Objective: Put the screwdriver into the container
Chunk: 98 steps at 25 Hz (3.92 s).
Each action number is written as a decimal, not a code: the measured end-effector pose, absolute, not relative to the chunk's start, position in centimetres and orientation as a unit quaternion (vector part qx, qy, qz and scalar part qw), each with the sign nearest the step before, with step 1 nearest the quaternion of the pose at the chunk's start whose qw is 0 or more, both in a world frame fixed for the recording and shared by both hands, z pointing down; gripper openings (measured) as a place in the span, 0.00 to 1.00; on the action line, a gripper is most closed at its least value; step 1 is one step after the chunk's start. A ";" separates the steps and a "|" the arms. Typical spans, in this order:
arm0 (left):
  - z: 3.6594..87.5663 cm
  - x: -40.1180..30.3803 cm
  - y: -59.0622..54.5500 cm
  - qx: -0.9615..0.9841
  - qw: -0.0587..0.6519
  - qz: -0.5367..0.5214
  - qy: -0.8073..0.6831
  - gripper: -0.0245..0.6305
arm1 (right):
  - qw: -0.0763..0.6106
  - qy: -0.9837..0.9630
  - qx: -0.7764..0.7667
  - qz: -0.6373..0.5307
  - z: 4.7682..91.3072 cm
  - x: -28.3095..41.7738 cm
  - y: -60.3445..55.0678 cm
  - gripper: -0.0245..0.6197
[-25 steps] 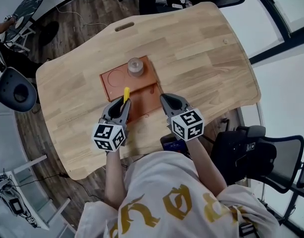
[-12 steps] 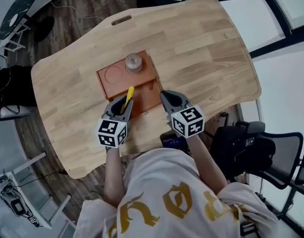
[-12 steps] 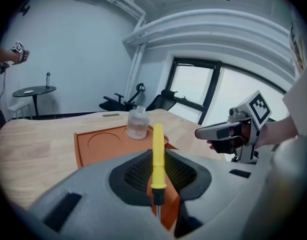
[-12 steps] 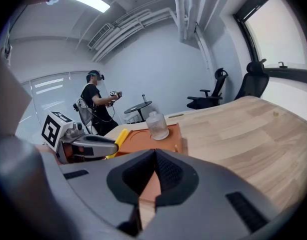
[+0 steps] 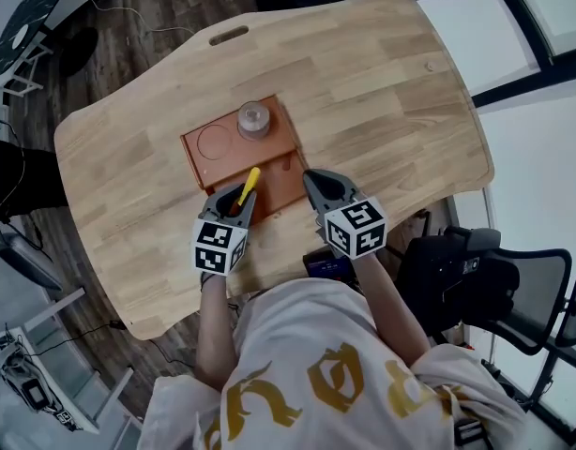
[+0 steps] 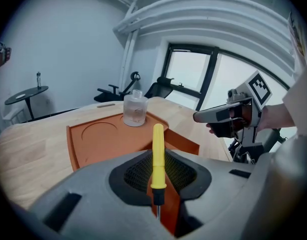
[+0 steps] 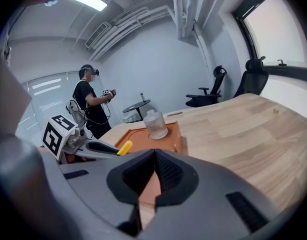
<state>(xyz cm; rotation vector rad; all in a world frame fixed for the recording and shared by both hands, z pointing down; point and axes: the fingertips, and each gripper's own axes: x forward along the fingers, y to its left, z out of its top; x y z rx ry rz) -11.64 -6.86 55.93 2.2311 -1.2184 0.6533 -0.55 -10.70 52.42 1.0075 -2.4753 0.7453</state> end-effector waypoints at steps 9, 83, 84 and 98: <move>57.9 -11.4 -6.7 0.812 0.272 0.285 -0.431 0.15 | 0.192 -0.874 0.358 0.268 53.2 -0.5 -10.7 0.05; 64.1 -8.5 -6.6 0.751 0.348 0.424 -0.367 0.17 | 0.202 -0.866 0.356 0.286 55.0 1.3 -11.4 0.05; 63.9 -8.6 -6.7 0.751 0.346 0.422 -0.372 0.17 | 0.202 -0.867 0.355 0.285 54.9 1.3 -11.4 0.05; 59.6 -10.1 -8.0 0.765 0.272 0.381 -0.441 0.13 | 0.195 -0.880 0.347 0.259 53.1 1.0 -10.9 0.05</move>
